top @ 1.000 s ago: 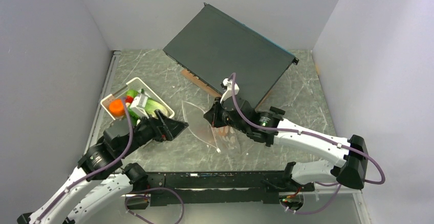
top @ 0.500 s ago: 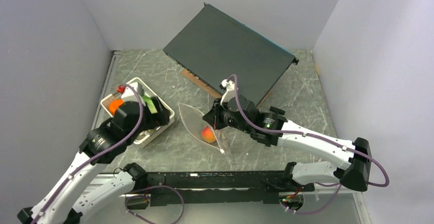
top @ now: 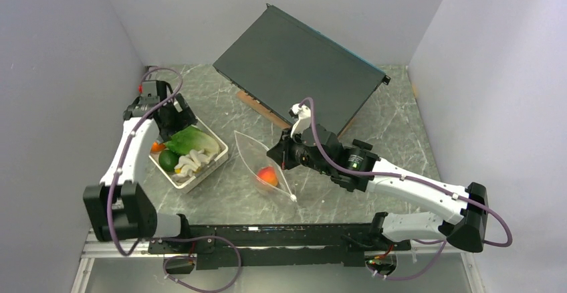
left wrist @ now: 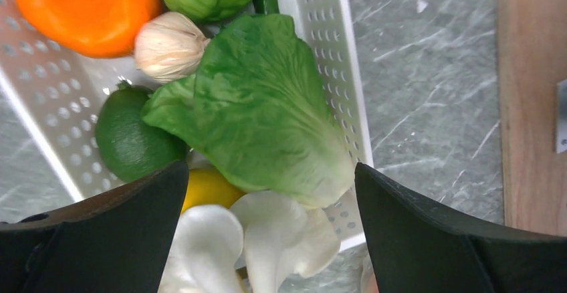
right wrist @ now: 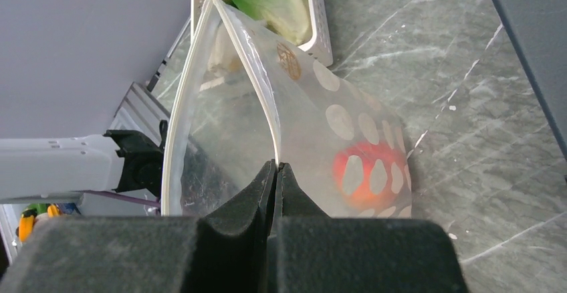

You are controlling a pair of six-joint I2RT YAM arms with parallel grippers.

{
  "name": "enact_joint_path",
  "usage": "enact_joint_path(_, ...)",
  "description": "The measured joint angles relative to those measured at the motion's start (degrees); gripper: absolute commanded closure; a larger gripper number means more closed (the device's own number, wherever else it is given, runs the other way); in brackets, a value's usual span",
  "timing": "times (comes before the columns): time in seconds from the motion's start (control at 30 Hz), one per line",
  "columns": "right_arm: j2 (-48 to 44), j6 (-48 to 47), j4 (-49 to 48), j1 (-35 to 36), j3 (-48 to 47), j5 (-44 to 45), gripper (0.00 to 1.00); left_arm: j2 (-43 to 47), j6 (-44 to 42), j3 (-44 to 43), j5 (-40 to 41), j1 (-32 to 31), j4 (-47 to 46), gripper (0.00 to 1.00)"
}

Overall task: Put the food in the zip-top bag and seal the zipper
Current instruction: Pick up the fake vegetable from the bin.

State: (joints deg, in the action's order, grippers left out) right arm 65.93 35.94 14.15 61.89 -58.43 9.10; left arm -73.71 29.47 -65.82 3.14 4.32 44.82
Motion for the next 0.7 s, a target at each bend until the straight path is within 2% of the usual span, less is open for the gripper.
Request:
enact_joint_path(0.13,0.0,0.0,0.5,0.0,0.0,0.5,1.0,-7.0,2.7,-0.2,-1.9,0.5,-0.1,0.0)
enact_joint_path(0.4,0.1,-0.4,1.3,-0.1,0.0,1.1,1.0,-8.8,7.4,2.5,-4.4,2.9,-4.3,0.0)
enact_joint_path(0.7,0.9,-0.4,1.2,-0.2,0.0,1.1,1.0,-15.5,9.9,4.9,-7.0,5.2,-8.5,0.0)
